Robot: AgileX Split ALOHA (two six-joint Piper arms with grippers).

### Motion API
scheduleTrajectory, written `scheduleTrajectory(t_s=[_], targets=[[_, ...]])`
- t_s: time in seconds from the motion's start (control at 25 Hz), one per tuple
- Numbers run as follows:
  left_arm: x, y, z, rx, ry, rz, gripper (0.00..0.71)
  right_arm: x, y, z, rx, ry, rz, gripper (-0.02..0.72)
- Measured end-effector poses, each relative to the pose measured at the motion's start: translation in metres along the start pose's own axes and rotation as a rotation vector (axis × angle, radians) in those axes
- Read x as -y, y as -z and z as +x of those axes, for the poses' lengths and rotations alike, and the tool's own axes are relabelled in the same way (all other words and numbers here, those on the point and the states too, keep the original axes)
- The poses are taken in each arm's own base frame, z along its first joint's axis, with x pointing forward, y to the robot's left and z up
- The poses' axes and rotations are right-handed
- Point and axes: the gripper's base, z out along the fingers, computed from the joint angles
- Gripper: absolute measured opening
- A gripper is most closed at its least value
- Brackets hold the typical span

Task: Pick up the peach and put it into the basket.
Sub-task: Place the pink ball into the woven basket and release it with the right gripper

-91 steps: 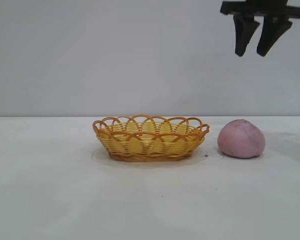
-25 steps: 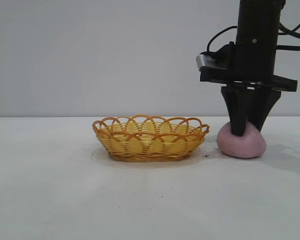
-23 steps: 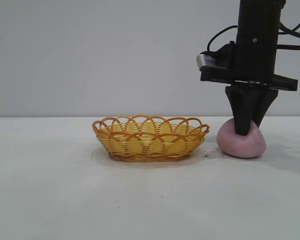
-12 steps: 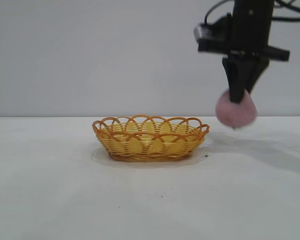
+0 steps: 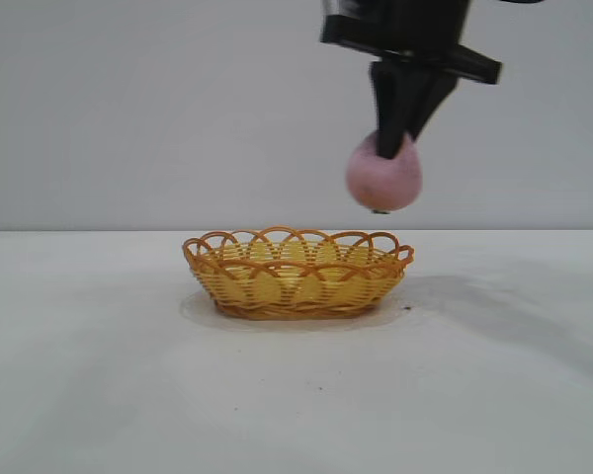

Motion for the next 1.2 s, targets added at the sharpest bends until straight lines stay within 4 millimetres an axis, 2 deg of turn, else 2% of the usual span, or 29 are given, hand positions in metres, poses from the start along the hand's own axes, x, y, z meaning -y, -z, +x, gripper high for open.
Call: scheduleTrajectory(t_s=[0.12,0.24,0.36,0.48,0.52,0.56,0.64,0.76,0.88,0.92,1.04,1.2], targets=[[0.0,0.0,0.0,0.0,0.0,0.0,0.493,-0.024,-0.007,-0.001,-0.011,0.053,-0.011,0.0],[0.0,0.0,0.0,0.0,0.0,0.0,0.493,-0.034,-0.025,-0.004,-0.029,0.075,-0.017,0.0],[0.0,0.0,0.0,0.0,0.0,0.0,0.493,-0.032,-0.043,-0.007,-0.036,0.07,-0.015,0.0],[0.0,0.0,0.0,0.0,0.0,0.0,0.493,-0.031,-0.049,-0.008,-0.039,0.069,-0.012,0.0],[0.0,0.0,0.0,0.0,0.0,0.0,0.493,-0.031,-0.049,-0.008,-0.037,0.069,-0.011,0.06],[0.0,0.0,0.0,0.0,0.0,0.0,0.493,-0.031,-0.049,-0.008,-0.037,0.069,-0.011,0.06],[0.0,0.0,0.0,0.0,0.0,0.0,0.493,-0.031,-0.049,-0.008,-0.033,0.069,-0.011,0.171],[0.0,0.0,0.0,0.0,0.0,0.0,0.493,-0.031,-0.049,-0.008,-0.031,0.069,-0.01,0.278],[0.0,0.0,0.0,0.0,0.0,0.0,0.493,-0.03,-0.049,-0.008,-0.039,0.071,-0.007,0.27],[0.0,0.0,0.0,0.0,0.0,0.0,0.493,-0.03,-0.049,-0.007,-0.042,0.072,-0.006,0.311],[0.0,0.0,0.0,0.0,0.0,0.0,0.493,-0.027,-0.049,-0.007,-0.049,0.081,0.018,0.296],[0.0,0.0,0.0,0.0,0.0,0.0,0.493,-0.011,-0.047,-0.007,-0.047,0.053,0.037,0.296]])
